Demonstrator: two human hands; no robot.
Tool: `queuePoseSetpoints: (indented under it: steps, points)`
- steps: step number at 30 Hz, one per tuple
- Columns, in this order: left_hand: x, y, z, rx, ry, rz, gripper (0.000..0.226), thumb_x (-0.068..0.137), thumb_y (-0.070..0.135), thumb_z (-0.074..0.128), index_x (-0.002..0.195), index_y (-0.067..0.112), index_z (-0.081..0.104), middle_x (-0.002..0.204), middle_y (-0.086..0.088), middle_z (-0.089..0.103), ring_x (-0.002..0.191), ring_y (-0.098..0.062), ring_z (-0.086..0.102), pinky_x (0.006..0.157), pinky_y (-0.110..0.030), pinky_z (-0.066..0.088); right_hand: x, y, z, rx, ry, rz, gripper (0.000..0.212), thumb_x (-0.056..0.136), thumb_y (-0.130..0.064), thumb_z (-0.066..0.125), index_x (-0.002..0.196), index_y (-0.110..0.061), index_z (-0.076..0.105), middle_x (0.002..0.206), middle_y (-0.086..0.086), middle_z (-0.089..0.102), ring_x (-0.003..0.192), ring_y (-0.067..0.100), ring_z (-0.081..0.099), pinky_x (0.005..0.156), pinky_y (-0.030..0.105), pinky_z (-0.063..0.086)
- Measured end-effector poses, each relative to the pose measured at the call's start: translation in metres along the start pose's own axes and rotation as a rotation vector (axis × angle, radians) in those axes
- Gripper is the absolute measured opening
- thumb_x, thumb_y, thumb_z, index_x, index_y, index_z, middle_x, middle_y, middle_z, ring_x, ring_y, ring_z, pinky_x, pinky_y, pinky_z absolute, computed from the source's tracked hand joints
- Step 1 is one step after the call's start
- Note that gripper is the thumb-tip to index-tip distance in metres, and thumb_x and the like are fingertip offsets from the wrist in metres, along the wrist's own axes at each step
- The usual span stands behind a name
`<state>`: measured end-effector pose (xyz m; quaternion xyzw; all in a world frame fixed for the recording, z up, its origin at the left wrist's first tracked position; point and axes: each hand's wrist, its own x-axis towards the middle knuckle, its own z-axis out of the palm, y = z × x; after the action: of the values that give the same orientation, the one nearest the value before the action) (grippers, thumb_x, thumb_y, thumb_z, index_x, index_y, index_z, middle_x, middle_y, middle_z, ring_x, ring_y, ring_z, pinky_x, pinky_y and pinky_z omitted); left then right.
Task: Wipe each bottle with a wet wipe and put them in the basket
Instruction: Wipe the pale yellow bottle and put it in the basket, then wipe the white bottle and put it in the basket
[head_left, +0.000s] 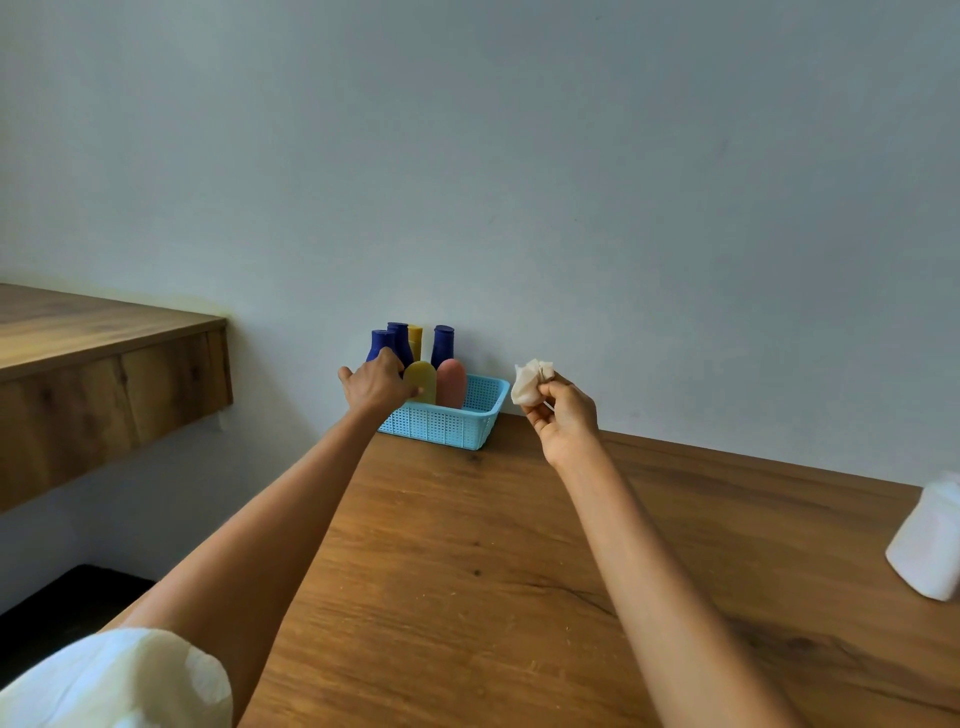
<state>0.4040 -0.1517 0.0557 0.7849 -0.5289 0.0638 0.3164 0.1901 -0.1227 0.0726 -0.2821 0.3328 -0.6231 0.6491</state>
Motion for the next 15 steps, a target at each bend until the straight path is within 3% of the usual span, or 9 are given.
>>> queuePoseSetpoints:
  steps: [7,10,13,15]
  points:
    - [-0.007,0.001,0.006,-0.081,0.165,-0.005,0.039,0.085,0.039,0.064,0.109,0.011,0.051,0.104,-0.008,0.063,0.096,-0.028,0.058,0.089,-0.038,0.033,0.005,0.002,-0.003,0.003,-0.012,0.008,0.027,0.089,0.008,0.042,0.107,-0.006,0.057,0.11,0.014,0.055,0.101,0.026,0.055,0.08,0.031,0.049]
    - [-0.022,0.012,0.009,-0.324,0.256,0.041,0.024,0.088,0.03,0.058,0.102,0.011,0.053,0.1,-0.008,0.061,0.091,-0.027,0.056,0.077,-0.037,0.039,0.005,0.003,-0.002,0.009,-0.016,0.01,0.03,0.089,0.008,0.042,0.112,-0.004,0.057,0.112,0.015,0.055,0.101,0.027,0.054,0.076,0.032,0.05]
    - [-0.044,0.036,0.007,-0.59,0.166,0.112,0.012,0.09,0.023,0.057,0.097,0.014,0.053,0.091,0.0,0.058,0.083,-0.02,0.057,0.067,-0.031,0.042,0.001,0.0,-0.002,0.022,-0.023,-0.008,0.028,0.09,0.005,0.044,0.111,-0.007,0.058,0.111,0.016,0.055,0.095,0.025,0.055,0.064,0.027,0.051]
    - [-0.057,0.05,0.009,-0.72,0.033,0.177,0.019,0.091,0.023,0.06,0.105,0.011,0.056,0.088,0.001,0.056,0.079,-0.014,0.057,0.07,-0.029,0.049,-0.003,-0.006,-0.003,0.022,-0.032,-0.033,0.028,0.09,0.007,0.046,0.11,-0.007,0.059,0.107,0.015,0.056,0.083,0.021,0.057,0.061,0.024,0.05]
